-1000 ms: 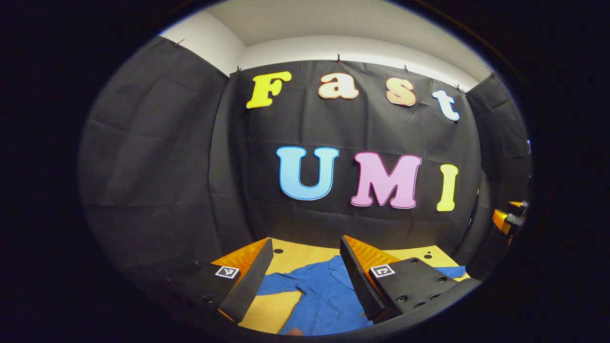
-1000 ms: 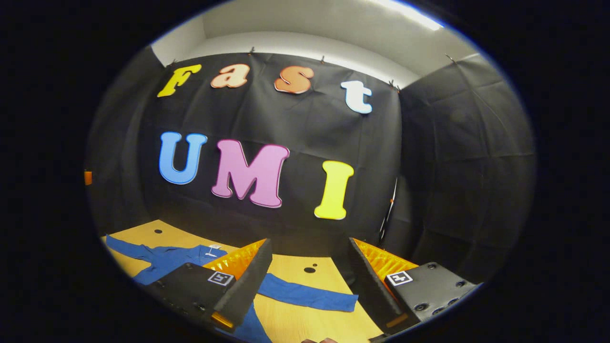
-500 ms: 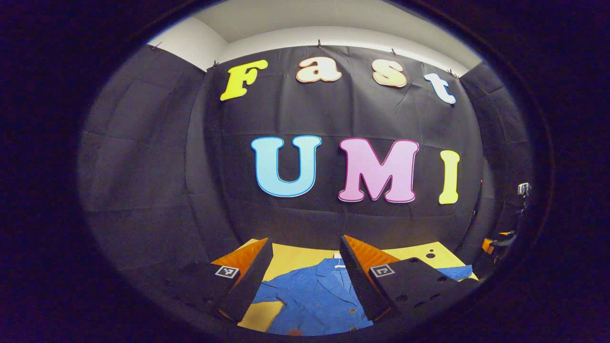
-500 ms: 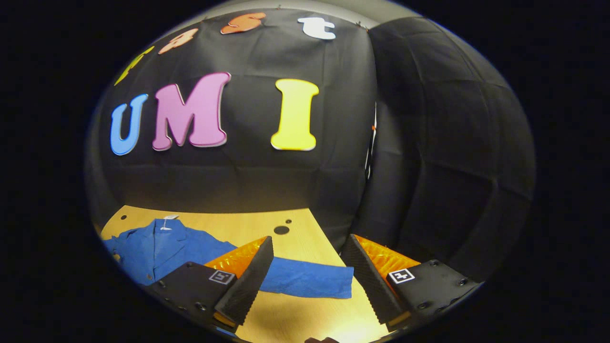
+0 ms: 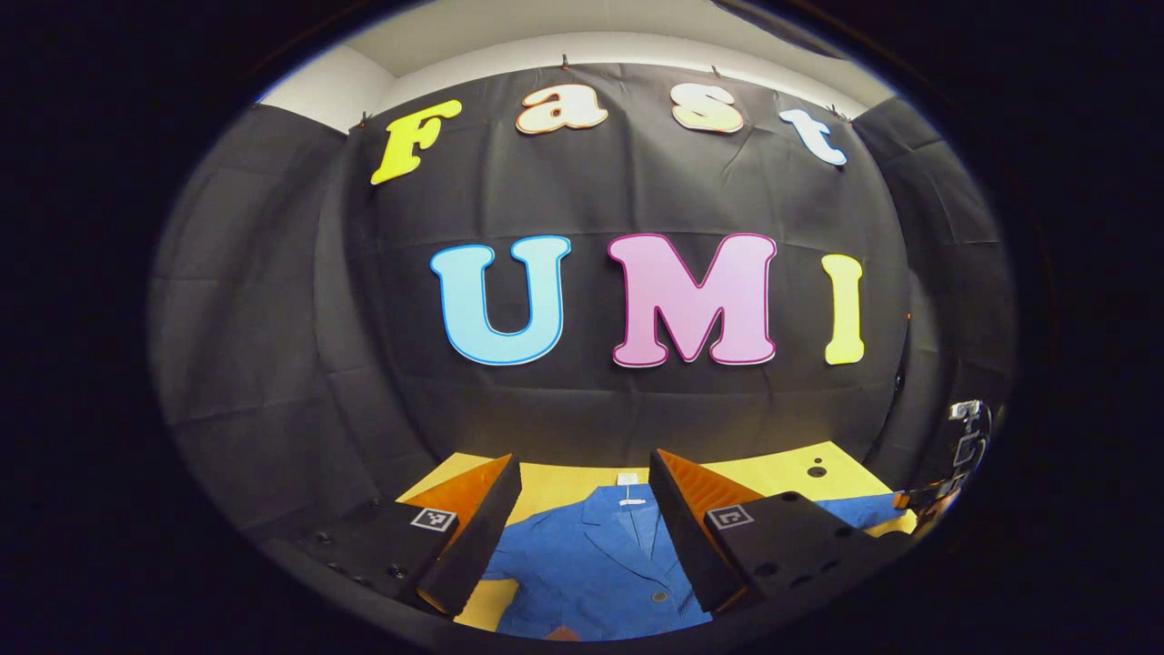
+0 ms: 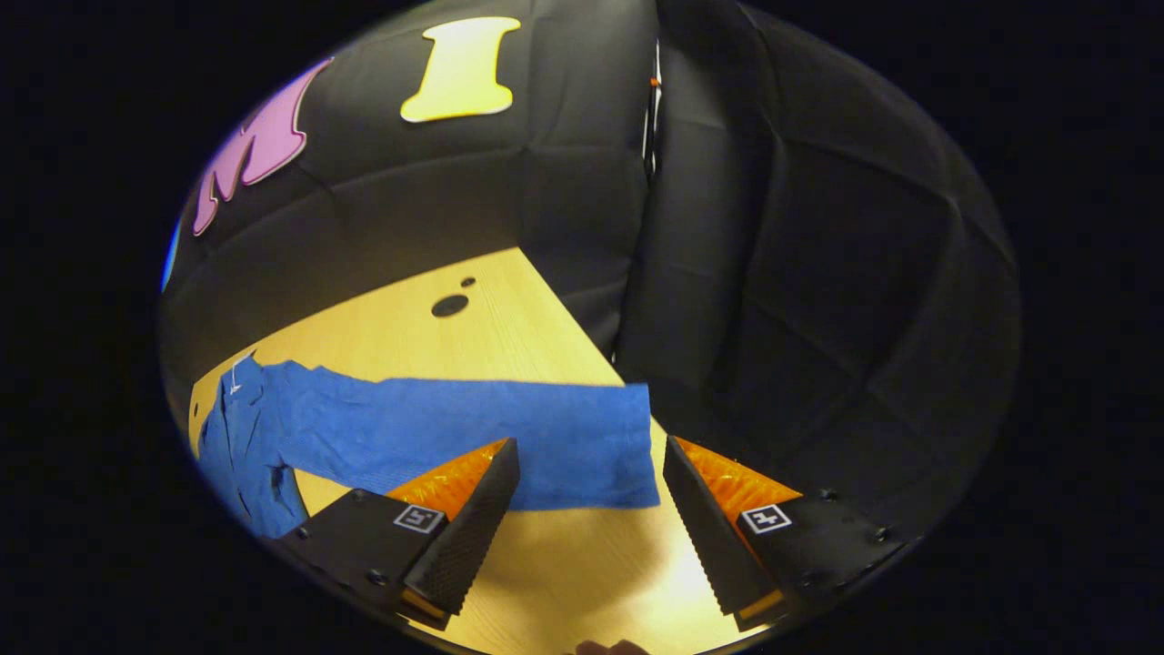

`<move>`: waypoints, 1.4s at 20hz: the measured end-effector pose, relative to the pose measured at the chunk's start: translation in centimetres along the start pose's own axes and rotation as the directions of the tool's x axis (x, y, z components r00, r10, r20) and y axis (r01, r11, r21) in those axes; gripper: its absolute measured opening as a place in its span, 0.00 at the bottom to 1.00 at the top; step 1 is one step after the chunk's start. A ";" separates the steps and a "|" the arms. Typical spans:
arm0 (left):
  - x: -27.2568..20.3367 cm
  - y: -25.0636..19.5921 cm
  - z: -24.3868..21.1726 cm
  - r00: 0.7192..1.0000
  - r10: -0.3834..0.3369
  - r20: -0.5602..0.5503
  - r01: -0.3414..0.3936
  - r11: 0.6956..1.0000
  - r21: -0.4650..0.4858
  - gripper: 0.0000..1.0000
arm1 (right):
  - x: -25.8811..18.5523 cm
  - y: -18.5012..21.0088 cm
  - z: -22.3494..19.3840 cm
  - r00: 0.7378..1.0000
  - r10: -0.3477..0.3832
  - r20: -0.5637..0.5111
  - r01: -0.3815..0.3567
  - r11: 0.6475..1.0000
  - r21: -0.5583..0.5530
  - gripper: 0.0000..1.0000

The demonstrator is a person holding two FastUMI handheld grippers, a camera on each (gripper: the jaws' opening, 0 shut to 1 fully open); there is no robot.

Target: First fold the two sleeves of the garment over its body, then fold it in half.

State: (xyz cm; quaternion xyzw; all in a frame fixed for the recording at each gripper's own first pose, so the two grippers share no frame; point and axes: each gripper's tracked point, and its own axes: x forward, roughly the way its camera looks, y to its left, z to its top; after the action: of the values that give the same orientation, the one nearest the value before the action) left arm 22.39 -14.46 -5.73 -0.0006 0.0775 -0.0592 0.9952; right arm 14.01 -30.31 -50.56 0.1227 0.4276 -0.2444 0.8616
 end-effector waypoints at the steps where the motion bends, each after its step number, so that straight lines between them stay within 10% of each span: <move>1: 0.3 0.3 -0.1 1.000 0.001 -0.002 -0.001 1.000 0.001 0.82 | 0.6 0.1 -0.7 1.000 -0.003 -0.027 0.004 1.000 0.014 1.00; 17: 0.6 0.9 -1.4 0.998 0.023 -0.052 -0.021 0.999 0.038 0.82 | 4.1 -1.3 -2.1 0.987 -0.100 -0.129 0.115 0.987 0.115 1.00; 24: -0.3 0.5 -1.3 0.999 0.025 -0.039 -0.023 0.998 0.060 0.82 | 4.1 -0.5 -2.2 0.987 -0.049 -0.155 0.077 0.980 0.181 0.10; 28: -1.4 0.7 -1.0 0.999 0.036 -0.028 -0.034 0.998 0.051 0.82 | 3.8 -0.1 -2.1 0.989 -0.045 -0.139 0.064 0.989 0.135 0.02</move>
State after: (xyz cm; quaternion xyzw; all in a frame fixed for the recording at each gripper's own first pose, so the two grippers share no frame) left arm 20.99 -13.63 -6.49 0.0267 0.0902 -0.0438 0.9946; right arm 14.50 -30.70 -54.82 0.1870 0.4701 -0.2884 0.8130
